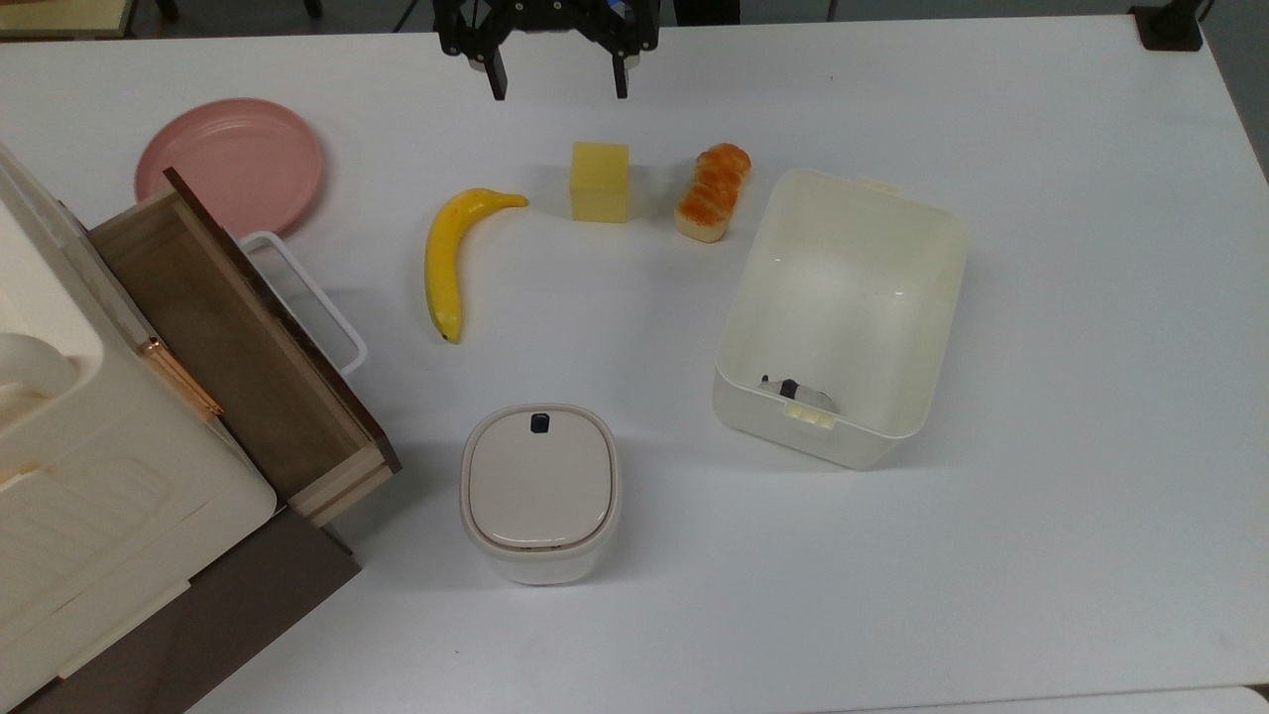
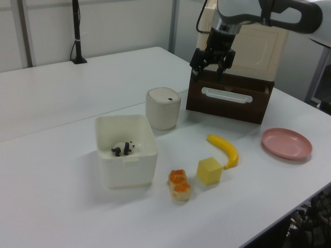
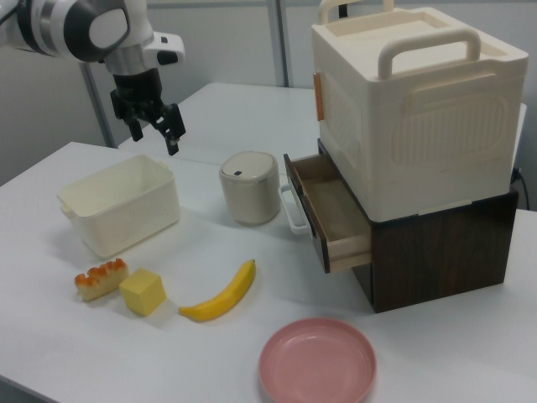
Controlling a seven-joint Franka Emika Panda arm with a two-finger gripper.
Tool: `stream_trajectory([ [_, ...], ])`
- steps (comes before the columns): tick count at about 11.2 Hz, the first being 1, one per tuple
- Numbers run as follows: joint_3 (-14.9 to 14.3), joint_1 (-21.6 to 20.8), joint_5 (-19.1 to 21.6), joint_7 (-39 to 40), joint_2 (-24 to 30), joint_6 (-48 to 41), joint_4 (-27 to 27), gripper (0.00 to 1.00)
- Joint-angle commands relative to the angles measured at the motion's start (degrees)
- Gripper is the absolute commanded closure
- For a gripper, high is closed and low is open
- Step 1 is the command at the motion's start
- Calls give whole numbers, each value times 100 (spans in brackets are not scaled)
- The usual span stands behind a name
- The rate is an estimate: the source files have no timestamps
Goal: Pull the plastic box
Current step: 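Move the gripper over the cream plastic box and lower toward its rim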
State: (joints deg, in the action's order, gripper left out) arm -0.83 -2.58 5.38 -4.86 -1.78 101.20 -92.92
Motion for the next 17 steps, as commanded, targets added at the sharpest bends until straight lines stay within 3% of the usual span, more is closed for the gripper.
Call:
stream_trajectory([
  [1,13,-50,568,-629,2,276,-191,0],
  [7,118,-611,701,-1964,-656,1523,-217,0],
  [12,250,-893,622,-2080,-1122,1701,-200,0],
  [14,407,-894,238,-1688,-1184,1701,-200,0],
  [17,461,-876,122,-215,-1184,1684,-200,0],
])
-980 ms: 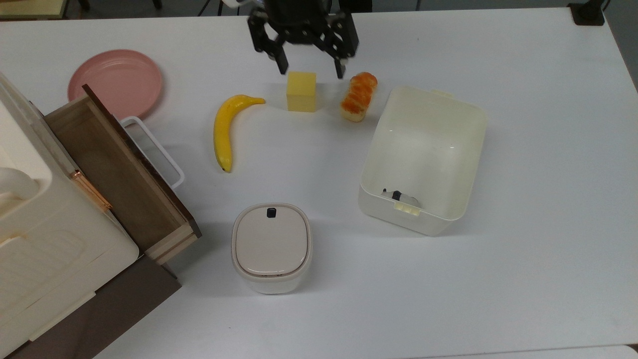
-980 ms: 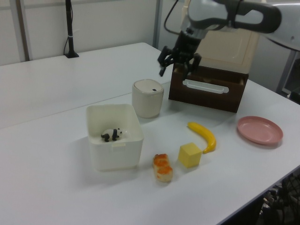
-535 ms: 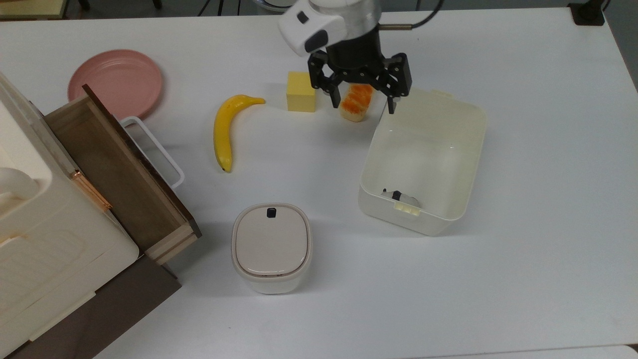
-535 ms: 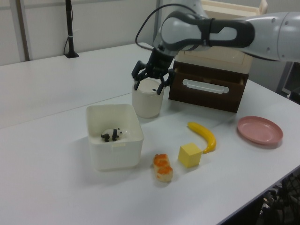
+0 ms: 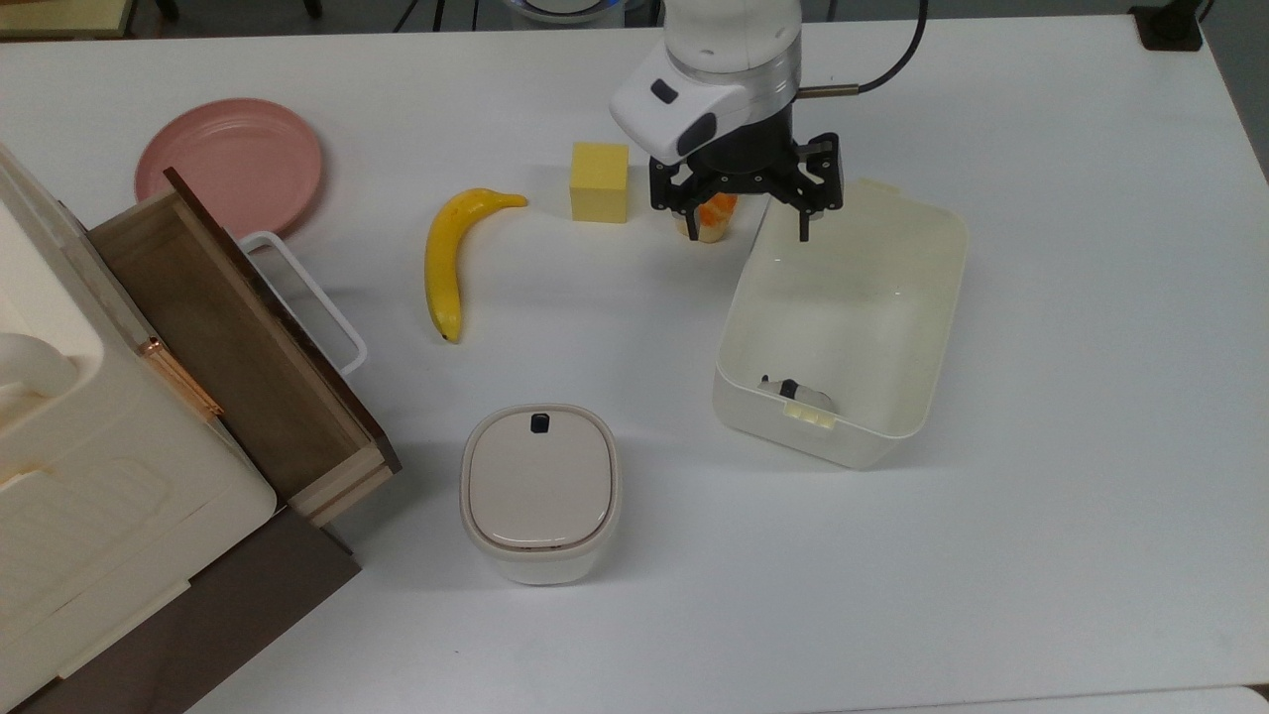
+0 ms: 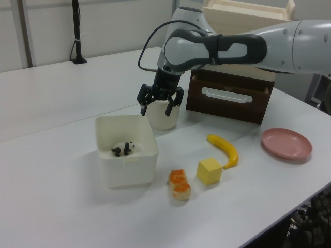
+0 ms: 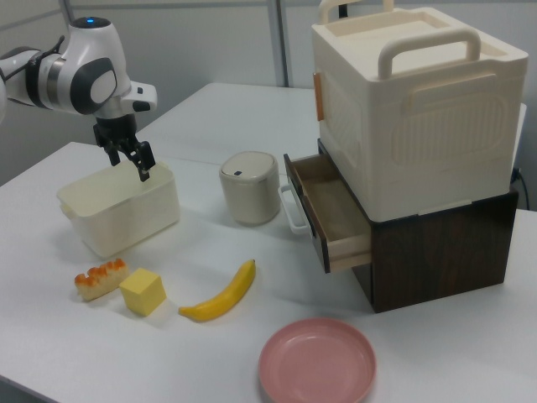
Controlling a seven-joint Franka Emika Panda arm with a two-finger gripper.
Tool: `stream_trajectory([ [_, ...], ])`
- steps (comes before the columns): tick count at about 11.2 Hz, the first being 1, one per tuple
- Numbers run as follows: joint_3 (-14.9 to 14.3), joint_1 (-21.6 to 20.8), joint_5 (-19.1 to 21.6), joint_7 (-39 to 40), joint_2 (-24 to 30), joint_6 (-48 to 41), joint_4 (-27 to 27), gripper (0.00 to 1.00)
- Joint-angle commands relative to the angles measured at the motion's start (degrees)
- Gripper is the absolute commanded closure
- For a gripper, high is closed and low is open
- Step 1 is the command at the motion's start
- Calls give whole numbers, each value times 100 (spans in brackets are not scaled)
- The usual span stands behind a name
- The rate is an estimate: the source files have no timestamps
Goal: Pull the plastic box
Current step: 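Move the gripper over the cream plastic box and lower toward its rim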
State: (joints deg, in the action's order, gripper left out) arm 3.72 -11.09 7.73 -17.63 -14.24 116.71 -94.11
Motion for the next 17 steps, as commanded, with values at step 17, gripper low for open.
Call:
stream_trajectory([
  [17,718,-113,-1555,5367,-580,133,-3,0],
])
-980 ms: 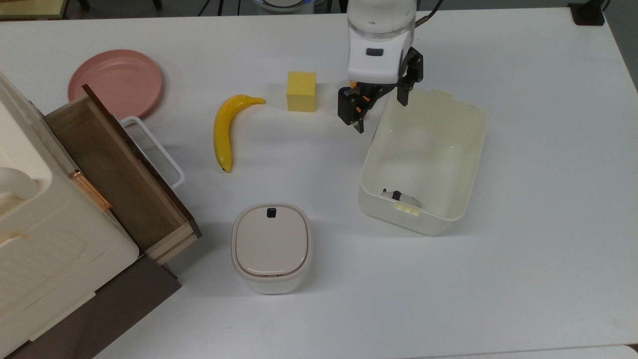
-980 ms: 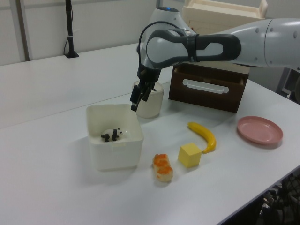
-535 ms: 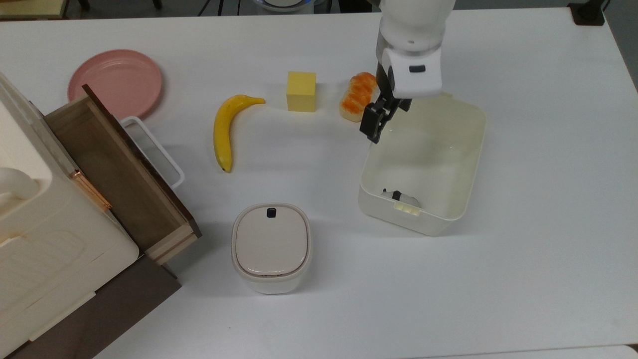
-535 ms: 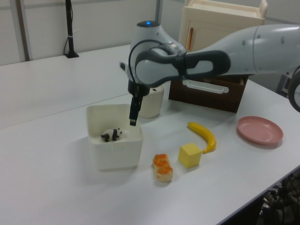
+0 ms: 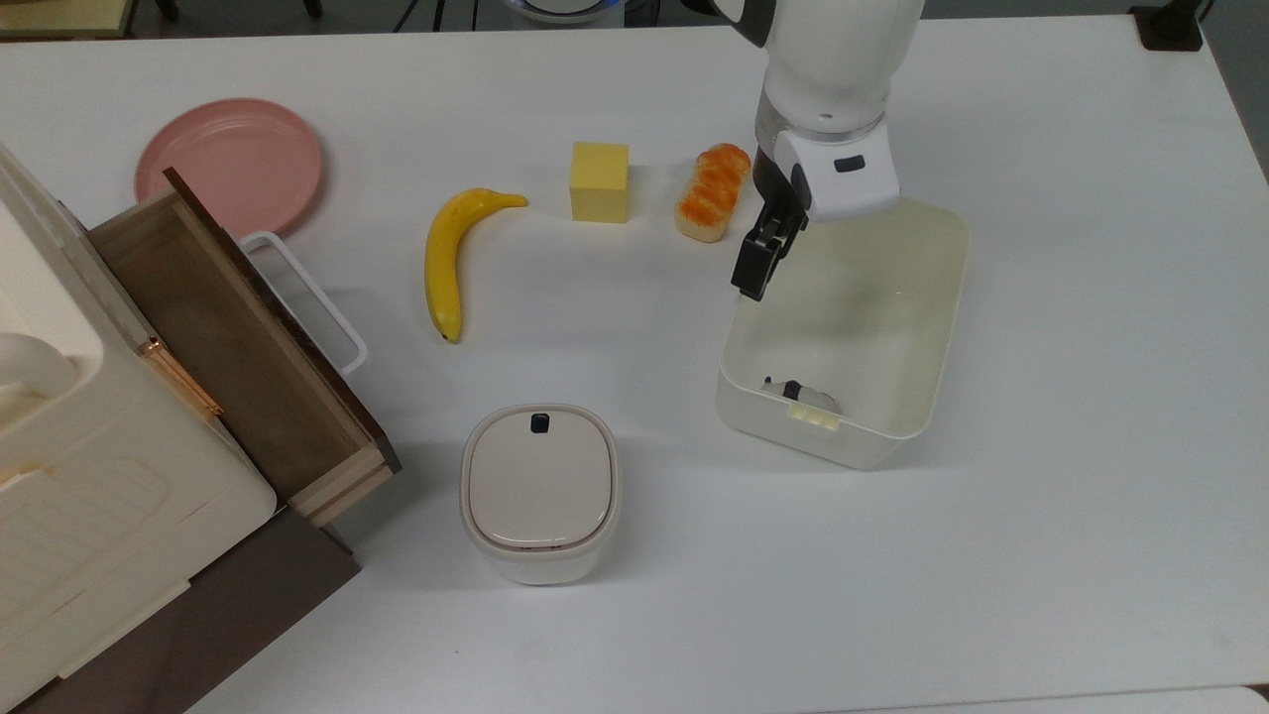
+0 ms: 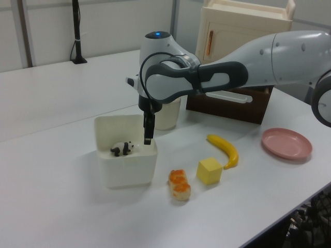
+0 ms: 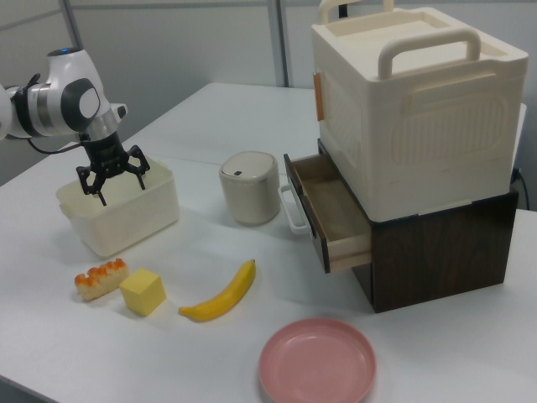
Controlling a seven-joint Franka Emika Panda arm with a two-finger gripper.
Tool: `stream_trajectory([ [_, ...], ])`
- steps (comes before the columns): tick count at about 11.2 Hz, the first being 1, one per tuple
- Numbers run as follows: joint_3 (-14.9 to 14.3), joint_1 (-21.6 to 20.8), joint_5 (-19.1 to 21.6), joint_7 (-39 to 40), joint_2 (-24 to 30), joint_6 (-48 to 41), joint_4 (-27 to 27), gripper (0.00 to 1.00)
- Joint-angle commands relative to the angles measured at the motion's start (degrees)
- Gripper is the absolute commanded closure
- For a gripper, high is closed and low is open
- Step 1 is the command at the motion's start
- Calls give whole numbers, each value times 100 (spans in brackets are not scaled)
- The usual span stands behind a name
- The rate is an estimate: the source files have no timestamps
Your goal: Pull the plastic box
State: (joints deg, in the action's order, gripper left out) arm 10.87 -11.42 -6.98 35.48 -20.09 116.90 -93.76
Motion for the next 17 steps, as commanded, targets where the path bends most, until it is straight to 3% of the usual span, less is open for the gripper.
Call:
stream_trajectory([
  [1,12,-89,-84,38,22,114,-2,0],
  [6,135,-80,-592,344,-56,114,16,0],
  [17,74,-36,-761,381,-48,62,-178,0],
])
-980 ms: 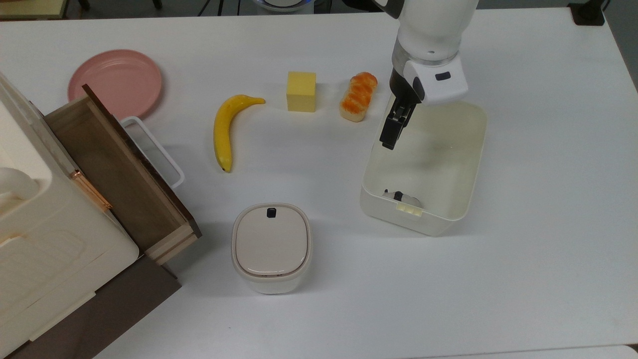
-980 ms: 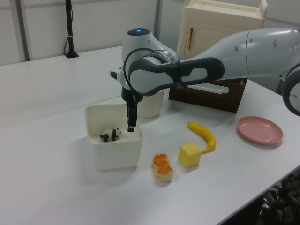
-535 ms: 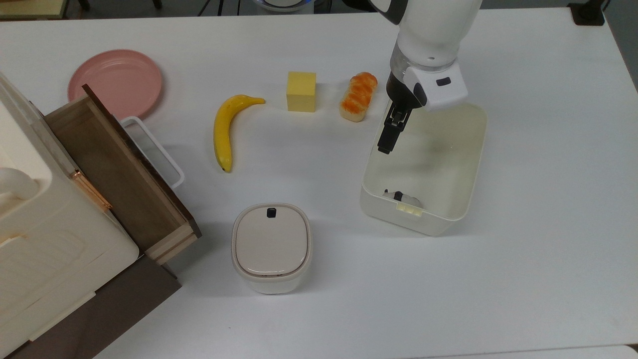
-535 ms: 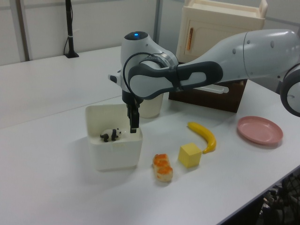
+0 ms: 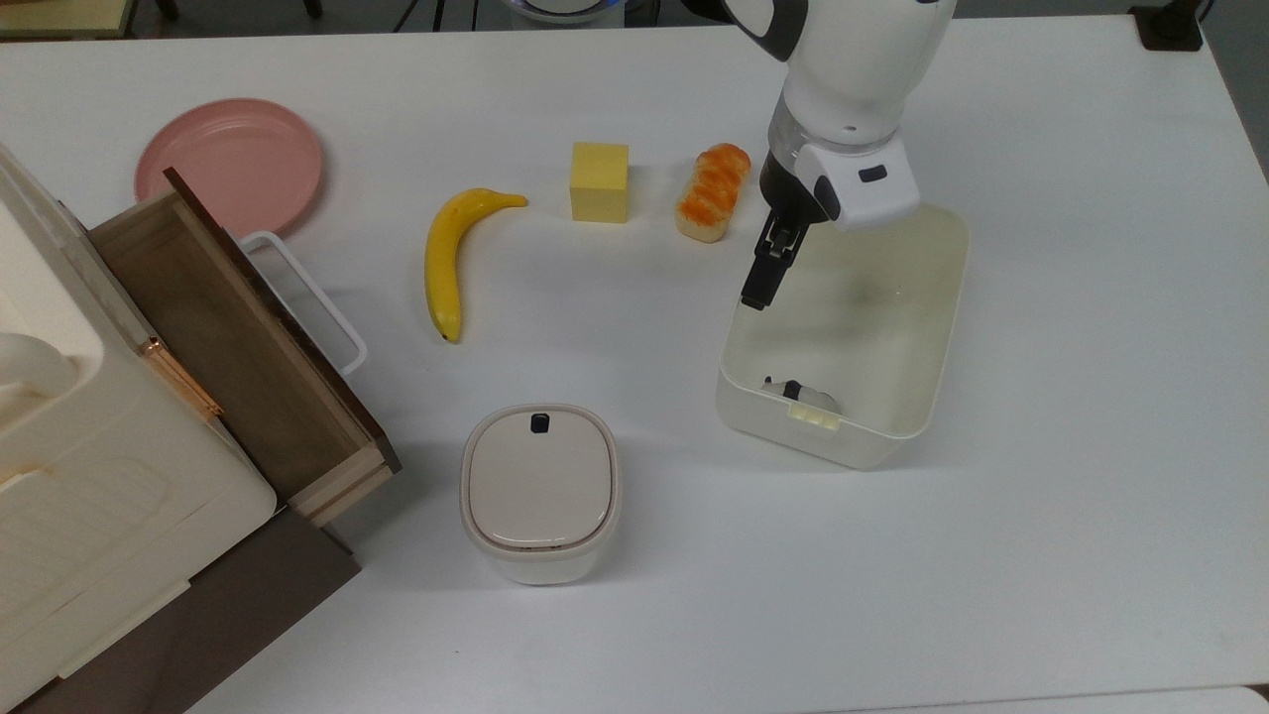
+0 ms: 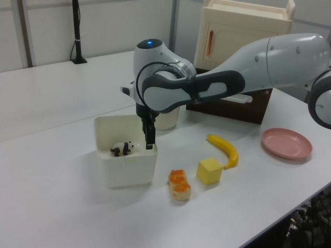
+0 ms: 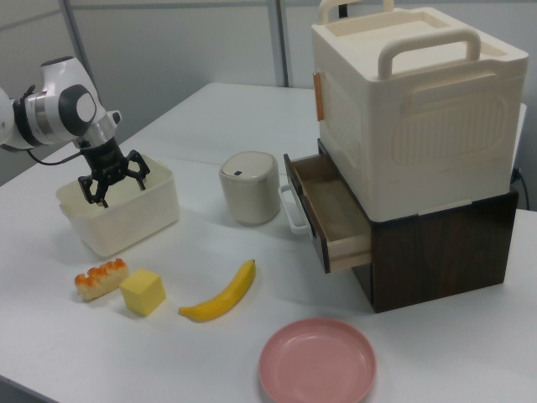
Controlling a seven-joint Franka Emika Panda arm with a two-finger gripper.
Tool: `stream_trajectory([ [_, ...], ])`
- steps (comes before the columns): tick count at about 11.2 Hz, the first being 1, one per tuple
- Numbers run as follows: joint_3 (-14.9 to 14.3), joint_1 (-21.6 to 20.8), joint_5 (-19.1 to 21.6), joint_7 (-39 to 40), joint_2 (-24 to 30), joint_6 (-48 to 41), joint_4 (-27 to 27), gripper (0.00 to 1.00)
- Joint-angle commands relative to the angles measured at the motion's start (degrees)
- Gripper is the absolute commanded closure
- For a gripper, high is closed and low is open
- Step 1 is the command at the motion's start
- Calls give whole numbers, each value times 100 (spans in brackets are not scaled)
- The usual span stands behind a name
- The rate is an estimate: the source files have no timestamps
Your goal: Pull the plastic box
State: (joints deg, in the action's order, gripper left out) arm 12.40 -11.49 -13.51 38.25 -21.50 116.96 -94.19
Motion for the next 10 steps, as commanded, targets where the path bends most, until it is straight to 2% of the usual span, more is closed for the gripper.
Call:
stream_trajectory([
  [1,-98,-20,-108,104,102,47,-135,0],
  [10,-414,-47,-178,113,321,-76,-398,0],
])
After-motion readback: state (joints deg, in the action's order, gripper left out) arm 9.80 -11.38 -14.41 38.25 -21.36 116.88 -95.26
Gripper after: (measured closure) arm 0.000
